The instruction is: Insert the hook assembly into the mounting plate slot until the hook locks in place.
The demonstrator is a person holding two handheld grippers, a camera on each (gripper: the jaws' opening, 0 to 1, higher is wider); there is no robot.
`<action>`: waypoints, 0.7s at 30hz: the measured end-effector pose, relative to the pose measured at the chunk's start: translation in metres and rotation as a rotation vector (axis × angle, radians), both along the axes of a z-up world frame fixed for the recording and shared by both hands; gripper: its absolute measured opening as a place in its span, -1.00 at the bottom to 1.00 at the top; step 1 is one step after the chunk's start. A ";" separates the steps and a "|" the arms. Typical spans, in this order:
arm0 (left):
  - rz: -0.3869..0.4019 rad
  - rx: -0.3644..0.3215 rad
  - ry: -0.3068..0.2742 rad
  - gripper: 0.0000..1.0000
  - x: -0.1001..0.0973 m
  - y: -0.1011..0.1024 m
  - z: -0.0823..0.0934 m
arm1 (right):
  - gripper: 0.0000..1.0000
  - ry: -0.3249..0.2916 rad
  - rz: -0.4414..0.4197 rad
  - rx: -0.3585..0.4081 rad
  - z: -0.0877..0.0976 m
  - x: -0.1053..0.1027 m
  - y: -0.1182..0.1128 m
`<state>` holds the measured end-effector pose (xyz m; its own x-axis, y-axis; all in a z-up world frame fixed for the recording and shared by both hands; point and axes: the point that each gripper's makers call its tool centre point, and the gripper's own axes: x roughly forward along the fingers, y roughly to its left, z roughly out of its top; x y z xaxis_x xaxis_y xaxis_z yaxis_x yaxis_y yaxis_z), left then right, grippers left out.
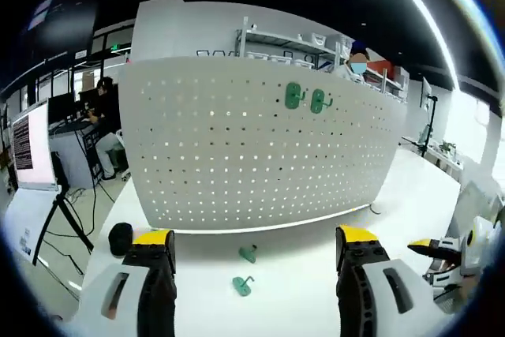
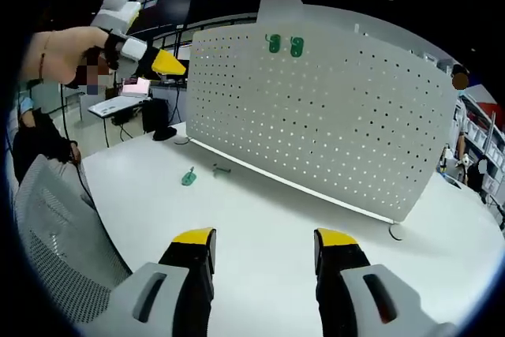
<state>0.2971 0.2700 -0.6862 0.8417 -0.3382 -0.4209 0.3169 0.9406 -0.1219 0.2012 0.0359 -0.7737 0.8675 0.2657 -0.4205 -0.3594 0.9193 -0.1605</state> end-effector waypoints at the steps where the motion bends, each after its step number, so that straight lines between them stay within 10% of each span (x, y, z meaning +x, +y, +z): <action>1: -0.010 0.007 0.011 0.72 -0.006 0.001 -0.005 | -0.05 0.000 0.000 -0.004 0.000 0.000 0.000; 21: -0.127 -0.005 0.151 0.80 -0.089 0.001 -0.053 | -0.10 0.016 0.025 -0.041 -0.005 -0.004 0.006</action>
